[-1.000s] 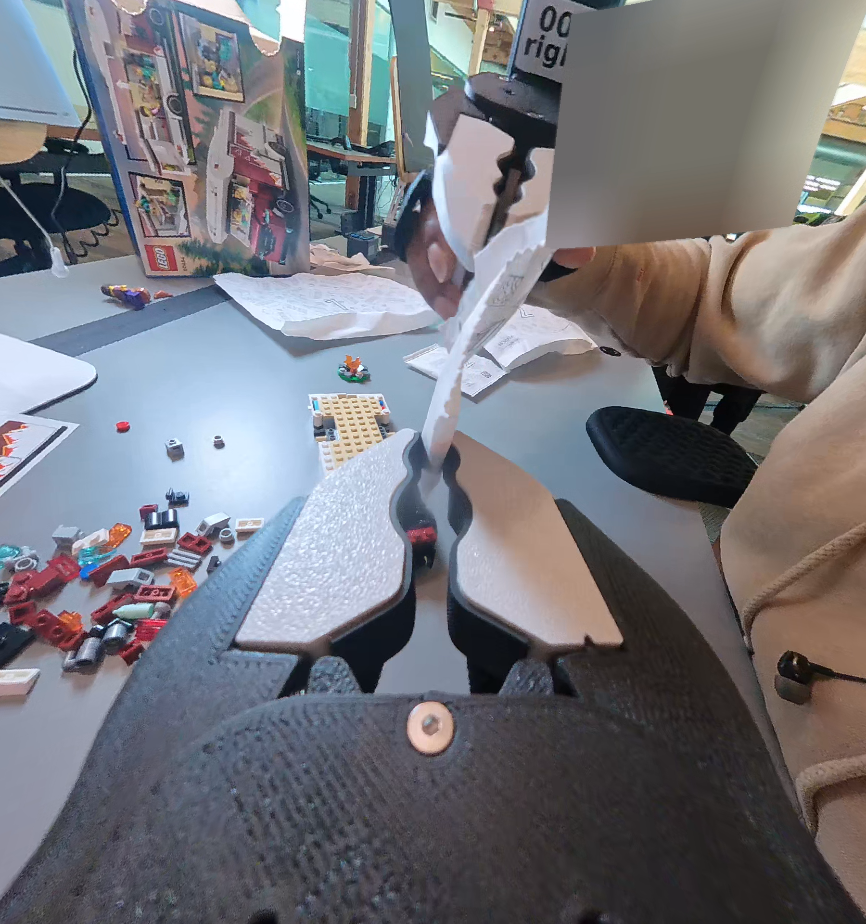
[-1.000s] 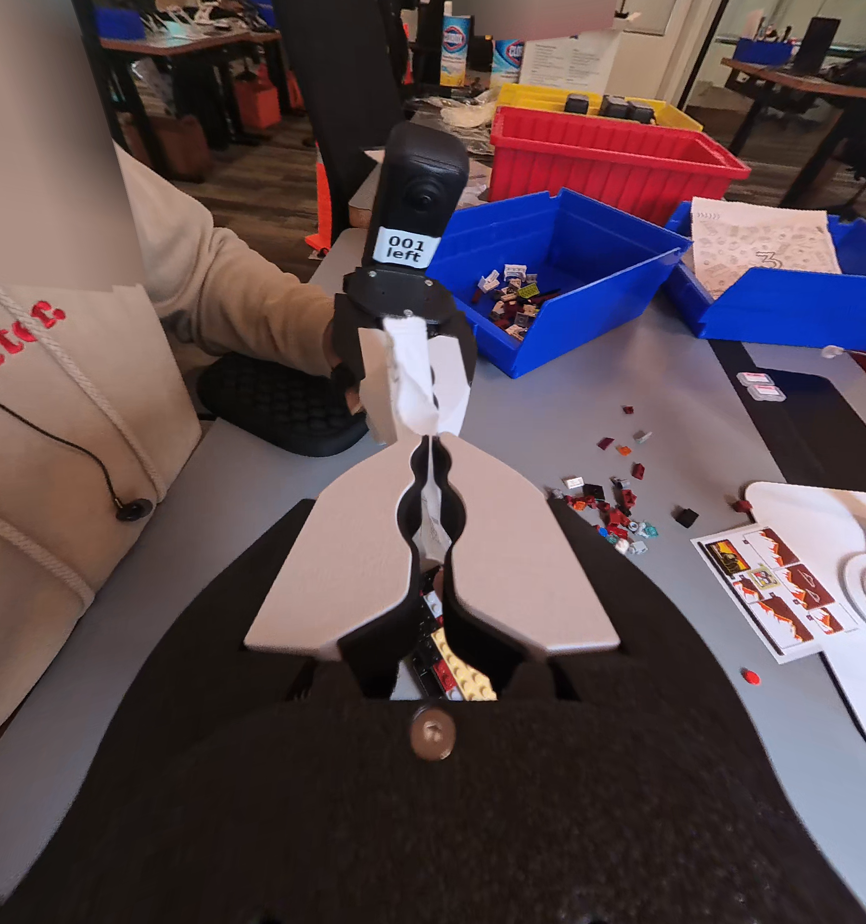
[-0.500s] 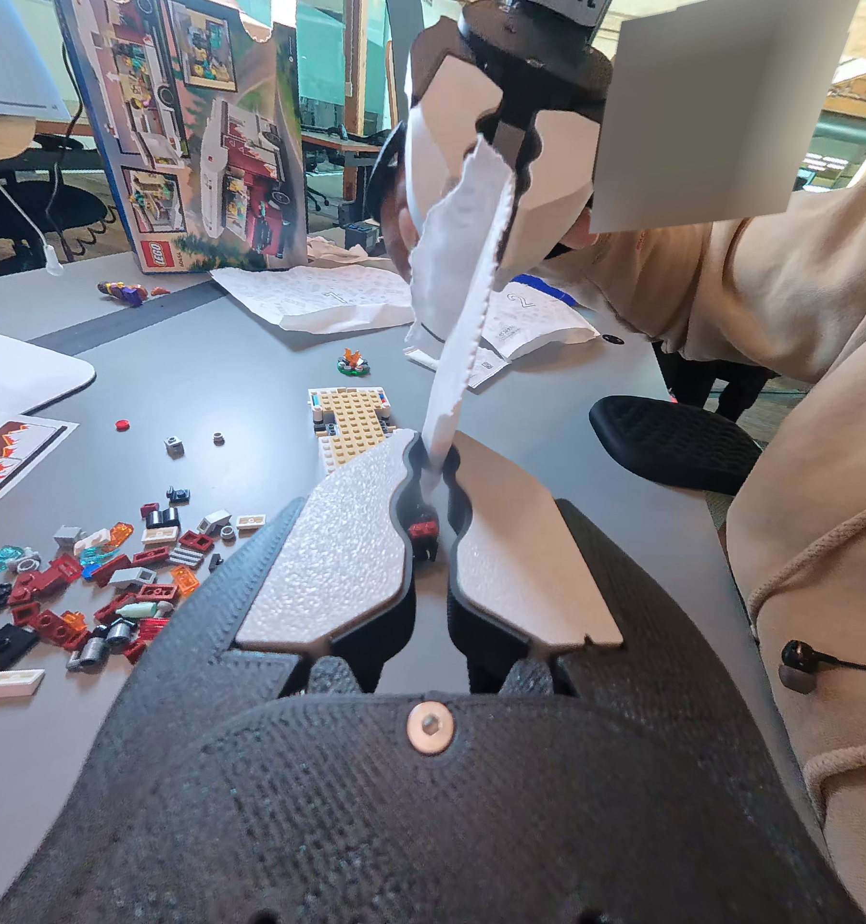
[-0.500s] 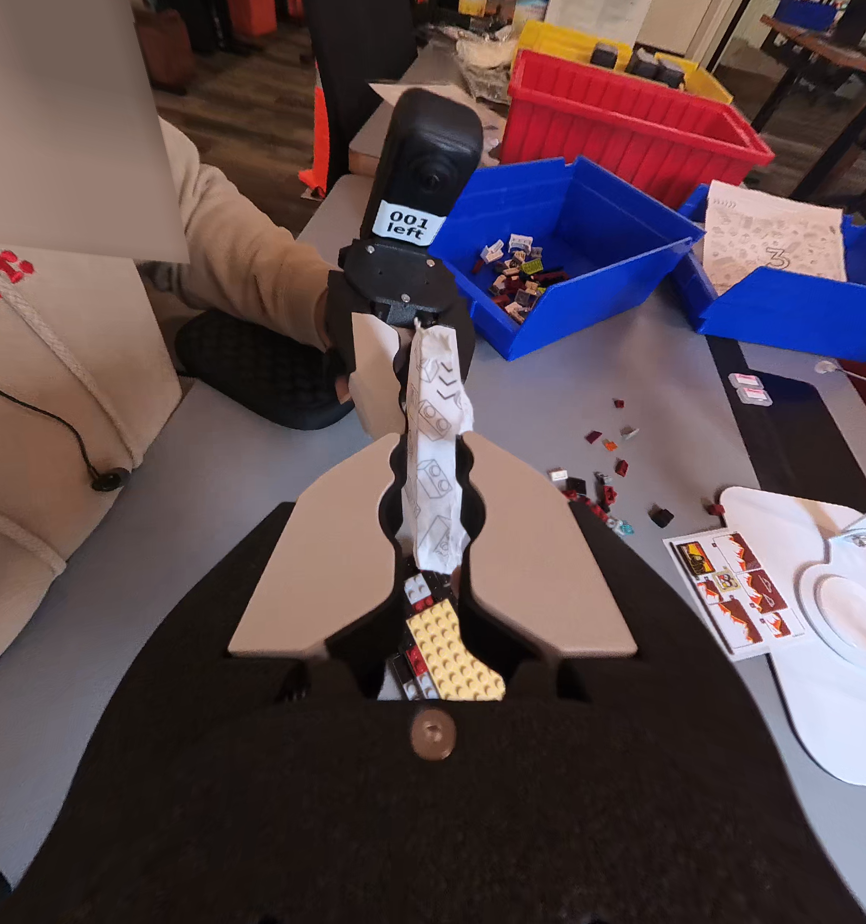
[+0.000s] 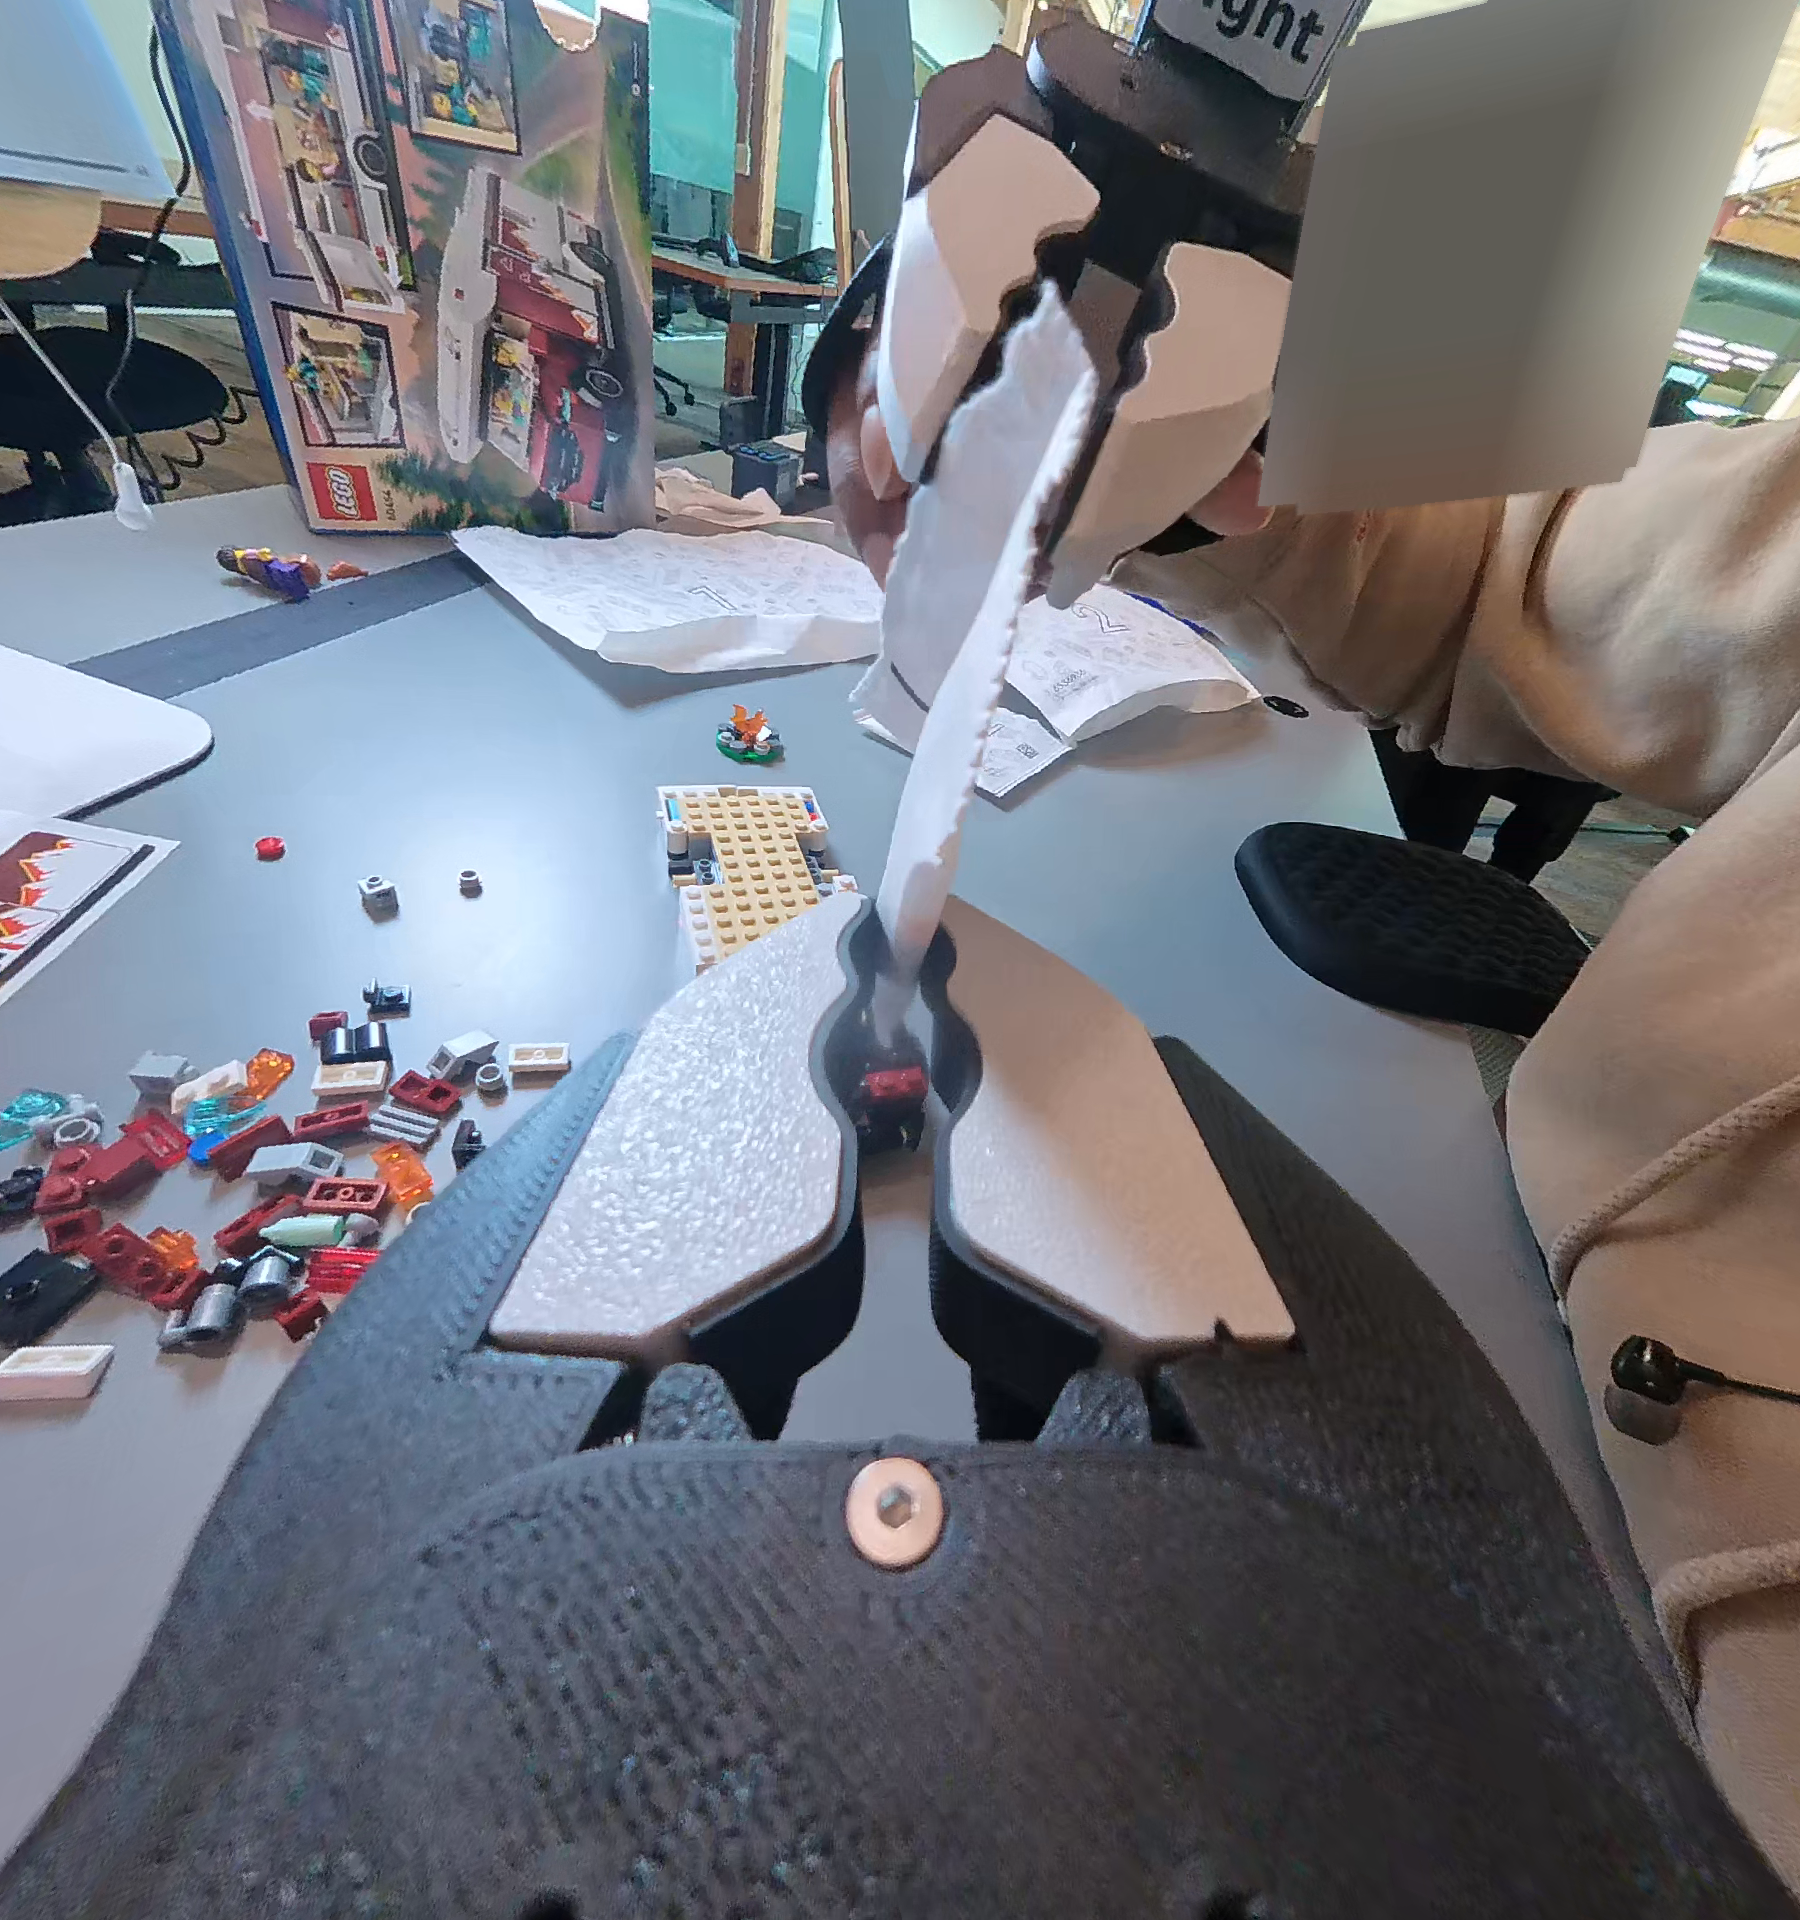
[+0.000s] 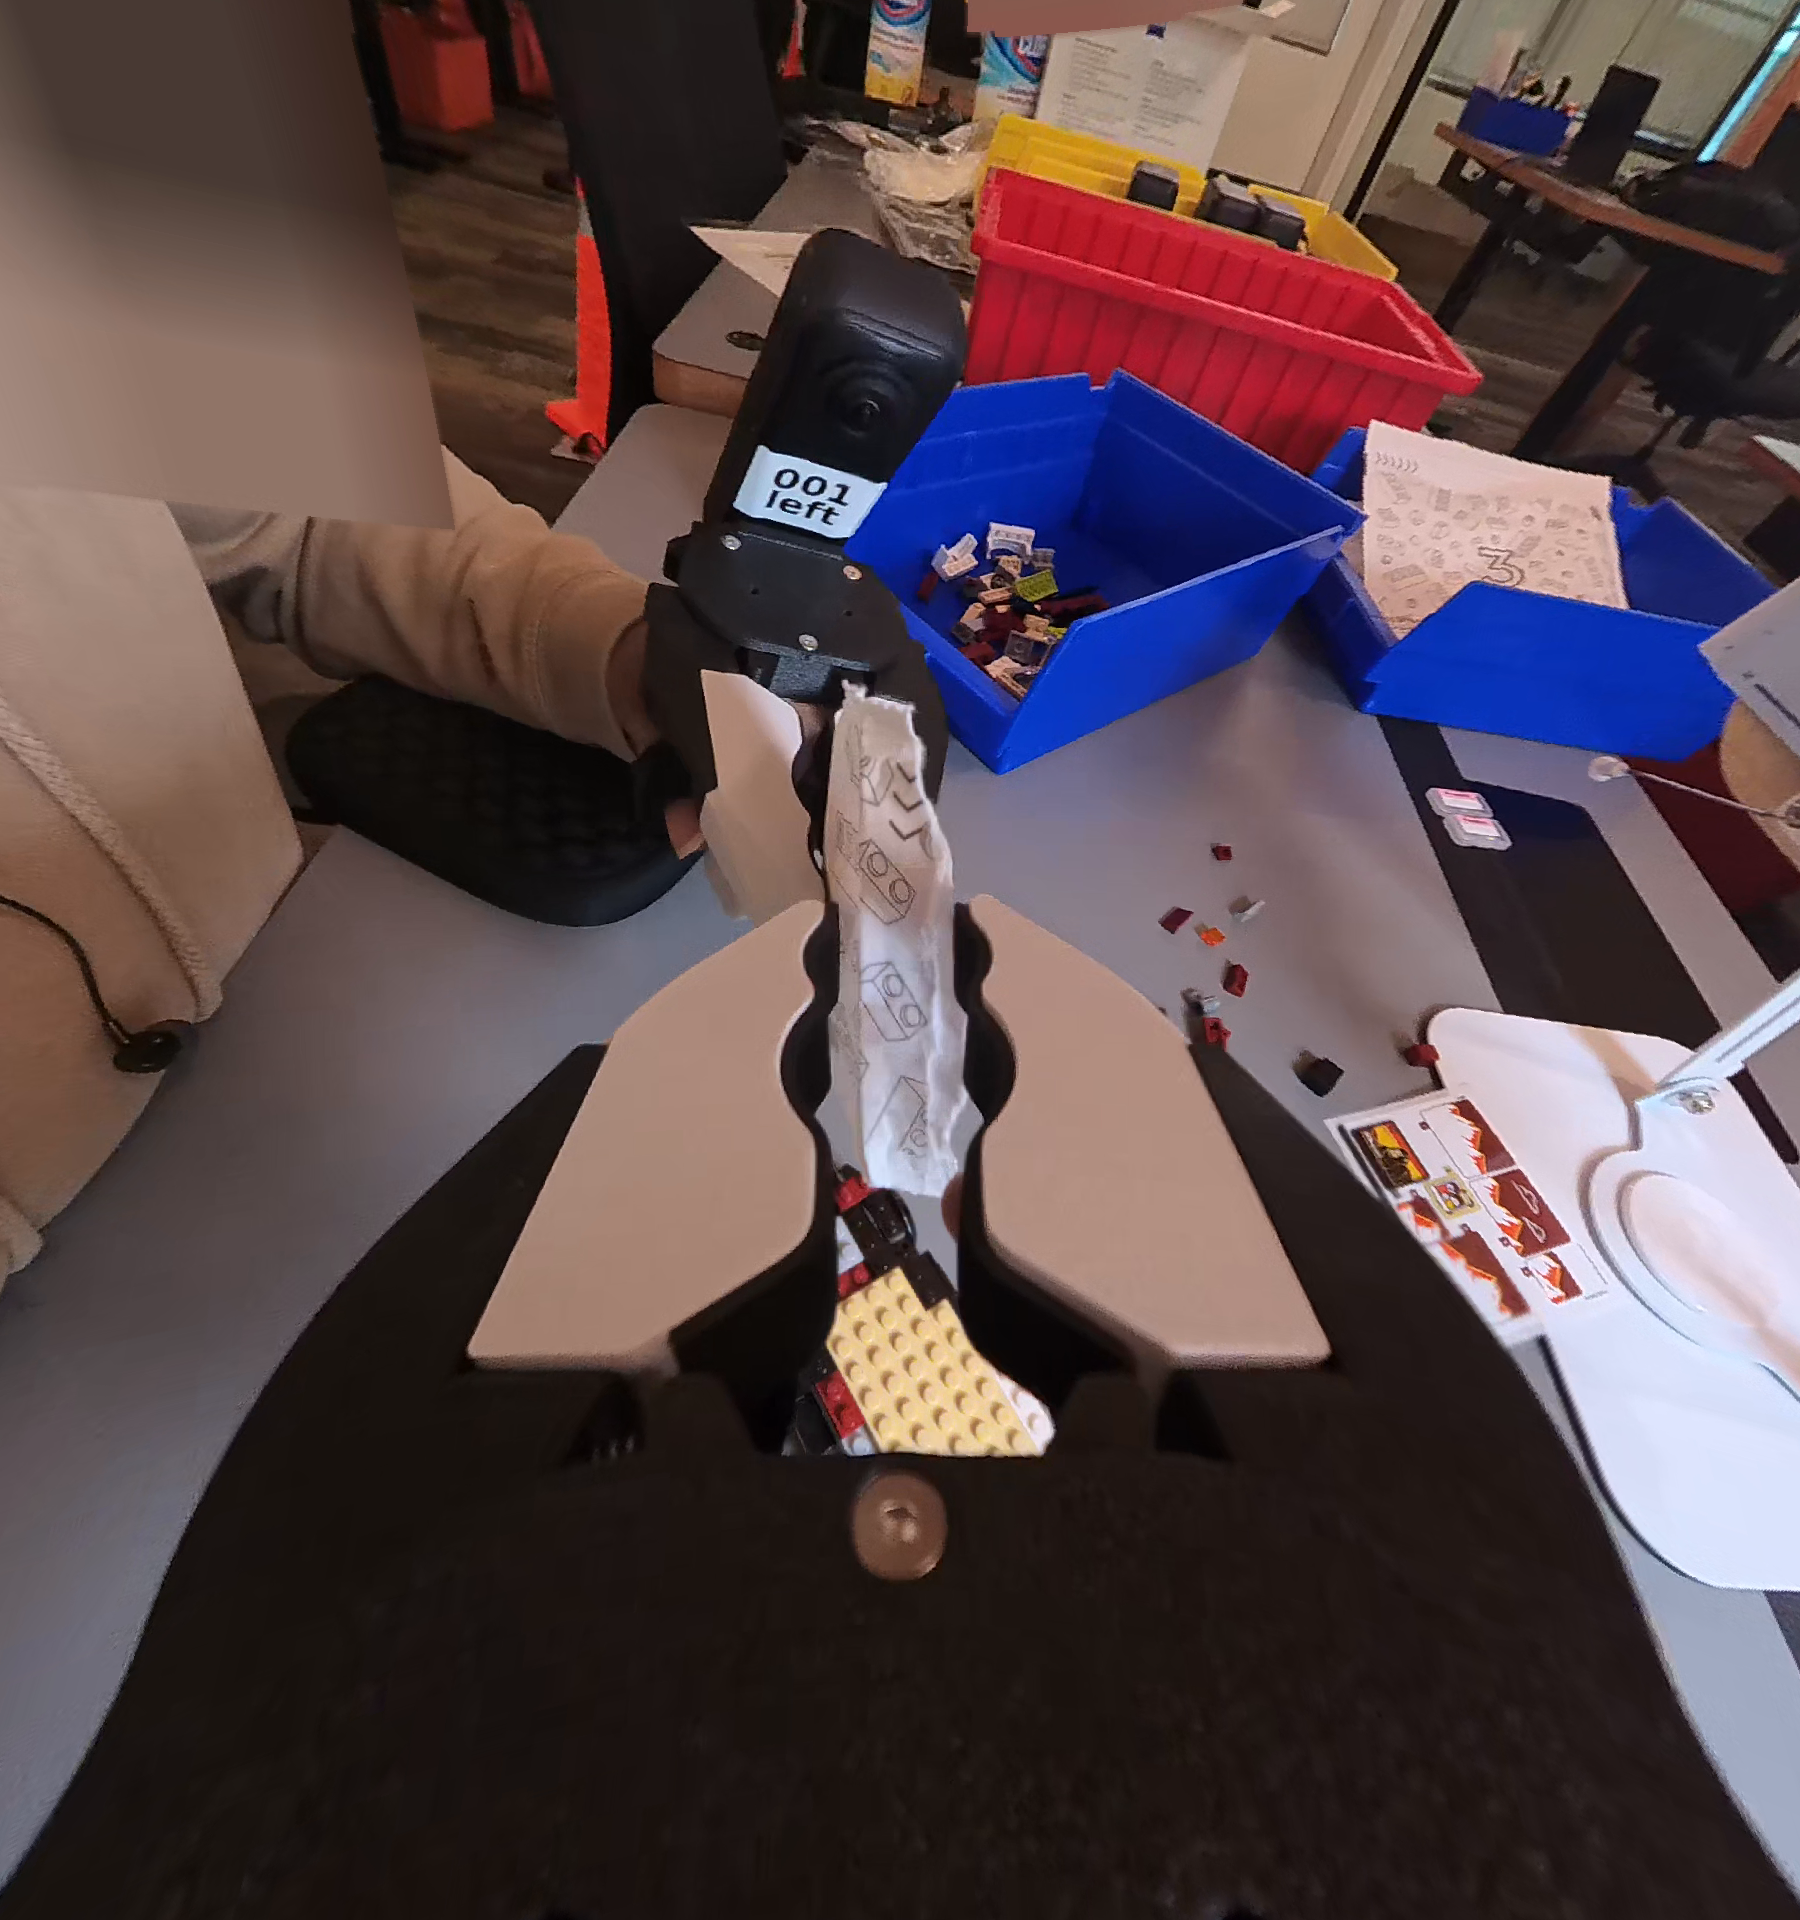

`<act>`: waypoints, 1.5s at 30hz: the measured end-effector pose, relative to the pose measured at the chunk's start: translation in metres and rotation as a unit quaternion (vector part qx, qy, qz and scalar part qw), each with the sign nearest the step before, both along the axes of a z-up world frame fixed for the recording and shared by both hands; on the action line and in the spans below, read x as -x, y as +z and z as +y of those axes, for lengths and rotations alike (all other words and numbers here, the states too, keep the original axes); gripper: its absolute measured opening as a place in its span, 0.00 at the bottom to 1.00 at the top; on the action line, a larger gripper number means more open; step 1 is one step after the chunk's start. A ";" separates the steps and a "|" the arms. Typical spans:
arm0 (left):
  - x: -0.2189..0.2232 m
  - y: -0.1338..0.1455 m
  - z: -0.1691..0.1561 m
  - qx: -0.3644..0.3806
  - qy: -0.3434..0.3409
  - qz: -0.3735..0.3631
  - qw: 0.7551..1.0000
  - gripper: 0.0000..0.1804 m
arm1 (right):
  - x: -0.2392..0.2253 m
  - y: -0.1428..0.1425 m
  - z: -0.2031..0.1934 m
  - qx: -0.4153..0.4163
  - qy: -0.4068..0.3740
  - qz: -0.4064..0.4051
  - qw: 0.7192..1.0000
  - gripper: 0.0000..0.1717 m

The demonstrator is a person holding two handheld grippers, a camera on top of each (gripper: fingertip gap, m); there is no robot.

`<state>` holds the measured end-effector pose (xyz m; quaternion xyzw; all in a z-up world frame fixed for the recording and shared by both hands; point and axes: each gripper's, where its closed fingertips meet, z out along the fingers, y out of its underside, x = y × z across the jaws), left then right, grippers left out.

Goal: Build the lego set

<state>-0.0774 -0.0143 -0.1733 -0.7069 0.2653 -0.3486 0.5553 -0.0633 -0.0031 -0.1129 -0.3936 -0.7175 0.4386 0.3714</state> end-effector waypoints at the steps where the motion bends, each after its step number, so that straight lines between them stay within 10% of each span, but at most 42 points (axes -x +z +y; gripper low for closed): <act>1: -0.001 0.000 0.000 -0.001 -0.001 0.000 1.000 0.04 | -0.001 0.000 0.002 0.000 -0.004 0.001 1.000 0.13; 28: 0.003 -0.005 0.004 0.018 0.013 -0.003 1.000 0.04 | -0.013 -0.017 -0.016 0.079 0.071 -0.044 0.993 0.09; 45: -0.005 -0.015 0.000 0.032 0.004 0.032 0.999 0.04 | -0.007 -0.046 -0.010 -0.027 -0.002 -0.082 0.996 0.05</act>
